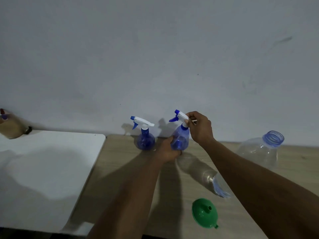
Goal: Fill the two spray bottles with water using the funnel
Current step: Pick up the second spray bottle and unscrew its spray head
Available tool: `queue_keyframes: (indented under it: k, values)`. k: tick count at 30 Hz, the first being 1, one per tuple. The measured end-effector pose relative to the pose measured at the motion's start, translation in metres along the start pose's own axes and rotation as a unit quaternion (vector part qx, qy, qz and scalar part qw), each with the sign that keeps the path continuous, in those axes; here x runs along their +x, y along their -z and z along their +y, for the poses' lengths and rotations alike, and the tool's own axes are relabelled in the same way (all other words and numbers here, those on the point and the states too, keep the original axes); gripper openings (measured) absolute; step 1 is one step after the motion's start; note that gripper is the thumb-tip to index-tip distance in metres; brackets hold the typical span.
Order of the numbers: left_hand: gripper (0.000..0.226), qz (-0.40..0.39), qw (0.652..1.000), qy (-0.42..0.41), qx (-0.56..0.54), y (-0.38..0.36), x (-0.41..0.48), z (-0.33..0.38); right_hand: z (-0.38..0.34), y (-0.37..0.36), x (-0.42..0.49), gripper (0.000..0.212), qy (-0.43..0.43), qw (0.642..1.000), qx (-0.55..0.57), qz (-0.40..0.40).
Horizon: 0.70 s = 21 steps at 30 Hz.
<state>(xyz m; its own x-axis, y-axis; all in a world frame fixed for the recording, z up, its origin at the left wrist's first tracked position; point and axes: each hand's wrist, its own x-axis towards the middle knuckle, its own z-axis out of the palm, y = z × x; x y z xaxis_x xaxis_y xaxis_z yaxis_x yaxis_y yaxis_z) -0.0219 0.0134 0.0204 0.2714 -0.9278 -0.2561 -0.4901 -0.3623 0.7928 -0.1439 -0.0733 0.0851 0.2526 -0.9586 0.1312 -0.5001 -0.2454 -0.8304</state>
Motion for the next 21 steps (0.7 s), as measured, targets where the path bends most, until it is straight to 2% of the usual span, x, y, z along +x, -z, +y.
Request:
queue_keyframes:
  k: [6,9,12,14,15,16,17,19,21]
  values:
    - [0.072,-0.018,0.999,0.009,-0.025,-0.003,0.009,-0.01,0.0,-0.013,0.015,0.019,0.02,1.0,-0.018,-0.01]
    - [0.061,-0.041,0.999,-0.001,-0.028,0.001,0.006,-0.009,0.002,-0.016,0.016,0.015,0.027,0.999,-0.02,-0.017]
    - [0.038,-0.05,0.998,-0.023,-0.008,0.011,0.001,-0.019,0.0,-0.018,0.011,0.034,0.075,0.993,-0.087,0.036]
    - [0.011,0.004,1.0,-0.007,0.002,0.021,-0.004,-0.031,-0.012,-0.018,0.006,0.033,0.151,0.971,-0.132,0.127]
    - [0.013,0.053,0.999,0.002,0.011,0.028,-0.006,-0.039,-0.022,-0.02,0.003,0.029,0.205,0.956,-0.134,0.164]
    - [0.027,0.107,0.994,0.021,0.024,0.036,-0.008,-0.047,-0.033,-0.023,0.0,0.024,0.259,0.939,-0.128,0.187]
    - [0.034,0.159,0.986,0.031,0.036,0.044,-0.009,-0.057,-0.043,-0.03,-0.002,0.02,0.304,0.927,-0.113,0.188]
    - [0.029,0.216,0.97,0.078,0.077,0.06,-0.015,-0.069,-0.057,-0.047,-0.008,0.016,0.355,0.922,-0.076,0.136]
    - [0.017,0.227,0.966,0.083,0.097,0.072,-0.016,-0.083,-0.064,-0.068,-0.016,0.018,0.329,0.941,-0.061,0.048]
